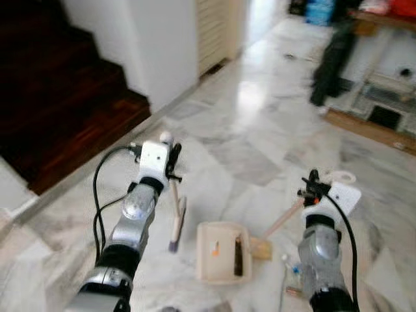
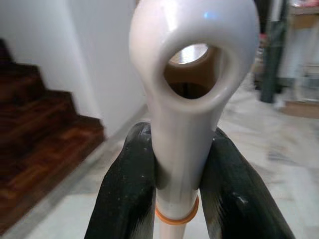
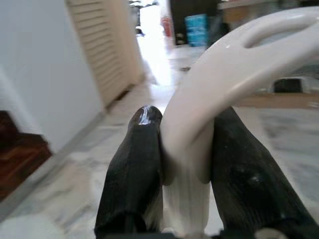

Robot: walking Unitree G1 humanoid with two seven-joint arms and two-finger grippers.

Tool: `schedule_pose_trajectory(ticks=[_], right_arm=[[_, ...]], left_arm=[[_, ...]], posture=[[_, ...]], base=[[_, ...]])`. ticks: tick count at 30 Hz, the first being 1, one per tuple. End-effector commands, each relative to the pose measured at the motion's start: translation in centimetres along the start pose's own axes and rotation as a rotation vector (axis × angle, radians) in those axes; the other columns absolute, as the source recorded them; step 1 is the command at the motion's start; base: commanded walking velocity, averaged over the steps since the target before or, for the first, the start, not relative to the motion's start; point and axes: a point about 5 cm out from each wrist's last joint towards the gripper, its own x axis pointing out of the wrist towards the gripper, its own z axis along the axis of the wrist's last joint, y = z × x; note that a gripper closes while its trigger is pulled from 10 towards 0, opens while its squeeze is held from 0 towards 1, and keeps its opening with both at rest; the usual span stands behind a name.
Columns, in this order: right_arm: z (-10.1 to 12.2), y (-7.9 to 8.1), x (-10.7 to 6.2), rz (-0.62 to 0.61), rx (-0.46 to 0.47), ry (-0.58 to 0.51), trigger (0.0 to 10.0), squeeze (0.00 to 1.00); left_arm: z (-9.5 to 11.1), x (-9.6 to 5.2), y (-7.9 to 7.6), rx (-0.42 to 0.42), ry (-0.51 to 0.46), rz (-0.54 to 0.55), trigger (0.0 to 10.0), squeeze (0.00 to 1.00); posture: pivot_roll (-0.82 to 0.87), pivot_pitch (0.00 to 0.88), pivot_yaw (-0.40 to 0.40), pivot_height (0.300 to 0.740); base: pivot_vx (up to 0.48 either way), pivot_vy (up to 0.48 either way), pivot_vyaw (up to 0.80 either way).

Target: Sweep floor

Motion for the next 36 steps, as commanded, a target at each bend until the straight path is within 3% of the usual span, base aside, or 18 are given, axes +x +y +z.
schedule_pose_trajectory(ticks=[1, 15, 29, 36], right_arm=[[0.76, -0.16, 0.31, -0.008, 0.02, -0.035, 10.0, 0.0], [0.35, 0.05, 0.04, 0.008, 0.024, -0.016, 10.0, 0.0], [0.17, 0.3, 0.03, 0.022, 0.048, -0.001, 10.0, 0.0], [0.16, 0.17, 0.12, 0.017, 0.045, 0.005, 10.0, 0.0]], left_arm=[[1.27, 0.48, -0.18, 0.022, -0.066, -0.007, 10.0, 0.0], [0.89, 0.05, -0.12, 0.031, -0.059, -0.007, 10.0, 0.0], [0.73, 0.06, -0.25, 0.011, -0.044, 0.004, 10.0, 0.0], [0.85, 0.14, -0.14, 0.012, -0.043, 0.006, 10.0, 0.0]], posture=[[0.08, 0.012, -0.016, 0.74], [0.09, 0.0, -0.018, 0.74], [0.09, 0.0, -0.023, 0.74], [0.09, 0.015, -0.021, 0.74]], base=[[0.0, 0.0, 0.8], [0.0, 0.0, 0.8], [0.0, 0.0, 0.0], [0.0, 0.265, 0.0]])
